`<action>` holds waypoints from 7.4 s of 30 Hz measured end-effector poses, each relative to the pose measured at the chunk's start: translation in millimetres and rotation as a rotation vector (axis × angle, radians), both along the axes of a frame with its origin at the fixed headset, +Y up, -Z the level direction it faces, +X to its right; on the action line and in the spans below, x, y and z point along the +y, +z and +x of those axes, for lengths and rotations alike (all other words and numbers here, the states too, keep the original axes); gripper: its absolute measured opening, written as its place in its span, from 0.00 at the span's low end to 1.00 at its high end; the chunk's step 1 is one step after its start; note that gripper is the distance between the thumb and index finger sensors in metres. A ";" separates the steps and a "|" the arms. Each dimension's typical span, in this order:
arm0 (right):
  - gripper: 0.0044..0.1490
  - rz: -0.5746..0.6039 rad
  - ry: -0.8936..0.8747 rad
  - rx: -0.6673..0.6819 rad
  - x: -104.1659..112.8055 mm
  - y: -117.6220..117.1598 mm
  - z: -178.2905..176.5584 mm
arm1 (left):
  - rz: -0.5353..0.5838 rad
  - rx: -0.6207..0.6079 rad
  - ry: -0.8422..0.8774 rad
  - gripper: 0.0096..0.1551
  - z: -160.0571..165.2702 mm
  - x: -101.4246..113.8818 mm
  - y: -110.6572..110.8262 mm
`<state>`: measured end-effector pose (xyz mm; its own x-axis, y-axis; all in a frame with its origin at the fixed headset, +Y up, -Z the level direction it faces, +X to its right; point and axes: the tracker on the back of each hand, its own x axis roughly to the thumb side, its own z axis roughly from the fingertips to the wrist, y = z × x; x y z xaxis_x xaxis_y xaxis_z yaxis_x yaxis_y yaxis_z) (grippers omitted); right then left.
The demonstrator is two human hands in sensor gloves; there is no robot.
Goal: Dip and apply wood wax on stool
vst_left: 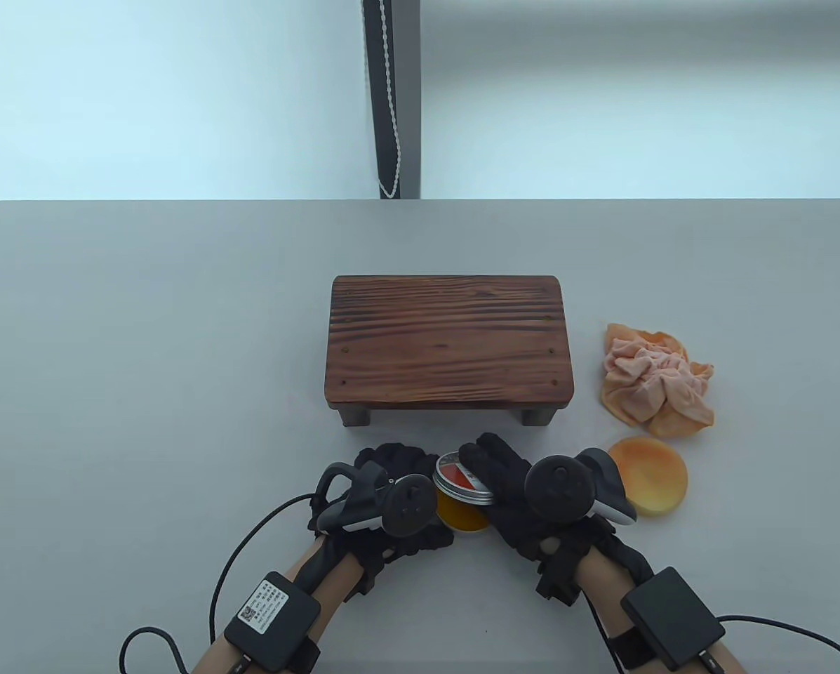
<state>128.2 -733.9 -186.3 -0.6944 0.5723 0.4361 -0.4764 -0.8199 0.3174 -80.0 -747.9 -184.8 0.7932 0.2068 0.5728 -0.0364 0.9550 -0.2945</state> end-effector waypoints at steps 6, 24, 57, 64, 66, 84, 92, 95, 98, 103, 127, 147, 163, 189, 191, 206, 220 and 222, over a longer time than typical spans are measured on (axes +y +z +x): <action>0.48 0.050 -0.021 -0.150 2.9 -1.5 10.1 | -0.017 0.000 0.006 0.41 -3.4 -0.6 1.0; 0.25 0.284 0.212 -0.340 57.0 2.7 67.3 | -0.026 -0.029 0.013 0.57 -8.9 3.5 5.6; 0.59 0.283 0.748 -0.196 13.0 -16.3 39.9 | -0.001 -0.004 0.096 0.64 -21.5 14.9 7.4; 0.41 0.290 0.718 -0.226 21.0 -13.5 44.0 | -0.001 -0.012 0.094 0.63 -21.1 14.3 7.2; 0.39 0.303 0.698 -0.242 27.9 -11.6 47.3 | -0.002 -0.011 0.094 0.63 -21.3 14.2 7.0; 0.31 0.307 0.530 -0.368 55.3 1.3 131.7 | 0.019 -0.002 0.106 0.66 -26.6 19.6 6.3; 0.42 0.015 0.576 -0.356 22.5 -4.5 143.1 | 0.008 -0.006 0.100 0.66 -26.1 18.4 6.4; 0.46 -0.020 0.600 -0.350 16.7 -5.4 140.4 | 0.005 -0.006 0.098 0.65 -25.9 18.0 6.6; 0.48 -0.055 0.631 -0.361 12.0 -5.7 138.8 | 0.003 -0.007 0.094 0.65 -25.6 17.8 6.4; 0.47 -0.033 0.694 -0.367 9.3 -6.3 130.6 | -0.001 -0.014 0.092 0.65 -24.3 17.2 6.8; 0.27 0.285 0.642 -0.314 48.2 6.3 98.8 | -0.073 -0.063 0.100 0.73 -4.3 13.3 5.1; 0.23 0.411 0.659 0.219 54.6 13.0 -42.5 | -0.096 -0.052 0.130 0.69 19.0 9.6 1.2; 0.16 0.391 0.742 0.185 35.7 13.0 -51.2 | 0.051 -0.038 0.101 0.49 25.0 7.7 -0.2; 0.27 0.290 0.357 0.127 109.7 10.1 1.5 | 0.051 -0.033 0.090 0.67 21.8 13.9 9.9; 0.27 0.311 0.346 0.121 118.8 5.5 2.0 | 0.084 -0.031 0.105 0.73 18.1 24.6 11.9; 0.26 0.514 0.434 0.108 197.5 -85.7 -86.3 | 0.169 0.574 0.449 0.36 -106.4 109.4 -40.0; 0.25 0.434 0.622 0.160 149.3 -195.2 -200.0 | -0.136 0.693 0.547 0.47 -126.7 48.8 -82.3; 0.25 0.425 0.655 0.172 137.1 -202.6 -209.3 | -0.209 0.724 0.602 0.47 -127.2 46.5 -82.8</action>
